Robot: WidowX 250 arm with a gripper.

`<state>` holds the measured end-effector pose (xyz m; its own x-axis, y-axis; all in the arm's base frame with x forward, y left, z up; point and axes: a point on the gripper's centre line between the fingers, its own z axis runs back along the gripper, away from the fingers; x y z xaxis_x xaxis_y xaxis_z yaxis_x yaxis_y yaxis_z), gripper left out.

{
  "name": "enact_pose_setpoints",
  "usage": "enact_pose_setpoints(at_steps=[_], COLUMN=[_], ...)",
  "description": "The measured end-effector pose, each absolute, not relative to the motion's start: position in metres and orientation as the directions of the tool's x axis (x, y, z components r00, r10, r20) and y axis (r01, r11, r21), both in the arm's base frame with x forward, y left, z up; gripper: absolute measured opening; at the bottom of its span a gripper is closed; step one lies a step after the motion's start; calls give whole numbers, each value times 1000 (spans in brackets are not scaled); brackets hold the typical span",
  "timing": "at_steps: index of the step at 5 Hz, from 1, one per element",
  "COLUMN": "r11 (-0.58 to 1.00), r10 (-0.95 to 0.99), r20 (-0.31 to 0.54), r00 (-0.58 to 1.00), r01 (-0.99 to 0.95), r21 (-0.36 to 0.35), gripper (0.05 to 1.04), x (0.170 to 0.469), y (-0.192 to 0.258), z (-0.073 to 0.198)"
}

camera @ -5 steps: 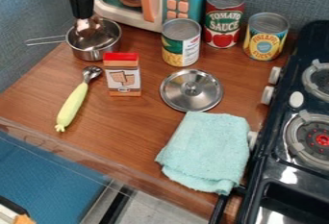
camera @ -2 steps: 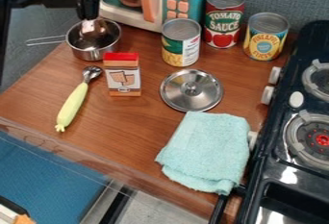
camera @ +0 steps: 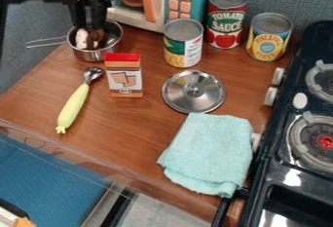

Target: Put the brown thing to the silver pot

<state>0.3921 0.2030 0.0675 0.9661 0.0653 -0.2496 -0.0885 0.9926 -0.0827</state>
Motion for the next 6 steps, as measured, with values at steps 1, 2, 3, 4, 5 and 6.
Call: enact_pose_setpoints(at_steps=[1,2,3,4,5,6], r11=[998,999,984,947,944,947], r10=[32,-28,-159,-303,-325,-316], r20=[-158,-109,-99,-96,-31,47], r00=[987,994,982,948,945,948], r01=[-39,30,166,311,326,318], r21=[-39,19,61,80,43,-45], gripper=[1004,1001,1001,1001,1001,1001], x=[396,401,404,398,385,376], y=[197,174,132,83,64,44], z=[106,132,142,141,153,167])
